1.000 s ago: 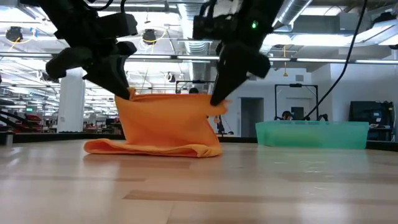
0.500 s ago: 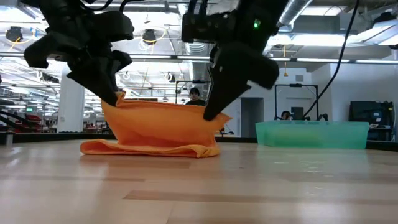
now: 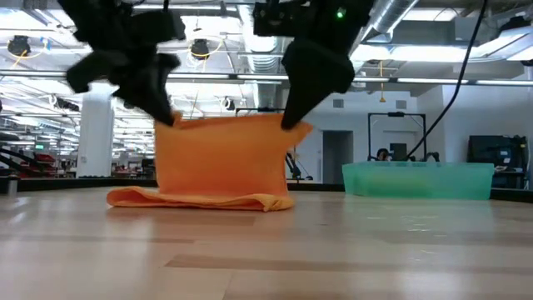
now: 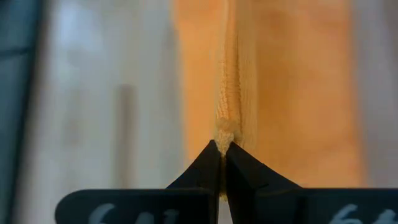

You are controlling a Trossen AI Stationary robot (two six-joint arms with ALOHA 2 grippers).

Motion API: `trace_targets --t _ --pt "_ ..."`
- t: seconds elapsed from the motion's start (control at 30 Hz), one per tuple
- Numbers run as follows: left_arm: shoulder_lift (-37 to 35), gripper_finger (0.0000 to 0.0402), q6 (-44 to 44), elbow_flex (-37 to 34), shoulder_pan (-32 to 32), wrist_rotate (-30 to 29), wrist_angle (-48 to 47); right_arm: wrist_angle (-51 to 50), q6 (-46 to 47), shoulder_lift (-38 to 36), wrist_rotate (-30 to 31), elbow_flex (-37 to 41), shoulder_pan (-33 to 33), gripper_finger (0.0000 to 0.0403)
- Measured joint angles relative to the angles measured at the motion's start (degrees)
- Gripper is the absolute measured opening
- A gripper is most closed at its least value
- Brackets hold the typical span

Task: Roll microfiber towels into tight, uniform cylinder then place into a basket
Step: Fold the orange microfiber towel

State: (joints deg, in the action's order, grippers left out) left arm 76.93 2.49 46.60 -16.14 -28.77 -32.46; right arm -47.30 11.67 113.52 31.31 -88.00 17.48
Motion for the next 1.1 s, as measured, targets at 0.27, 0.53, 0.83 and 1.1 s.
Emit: trace_targets --t 0.27,0.53,0.83,1.1 --pt "0.0 0.0002 1.4 2.9 2.0 -13.1 -4.5 0.2 -0.9 -2.6 2.1 -0.8 -6.4 0.0004" --pt "1.6 0.0002 -1.4 0.6 10.3 -19.0 -4.0 4.5 4.0 0.8 2.7 -1.1 -11.2 0.0005" --pt "2.0 0.0002 -3.8 0.7 11.4 -0.9 -4.2 3.1 -2.3 2.1 -0.7 -0.3 -9.1 0.0006" --pt "1.9 0.0002 -0.6 0.8 9.7 6.9 -5.7 4.9 -3.6 2.1 -6.2 2.0 -6.5 0.0004"
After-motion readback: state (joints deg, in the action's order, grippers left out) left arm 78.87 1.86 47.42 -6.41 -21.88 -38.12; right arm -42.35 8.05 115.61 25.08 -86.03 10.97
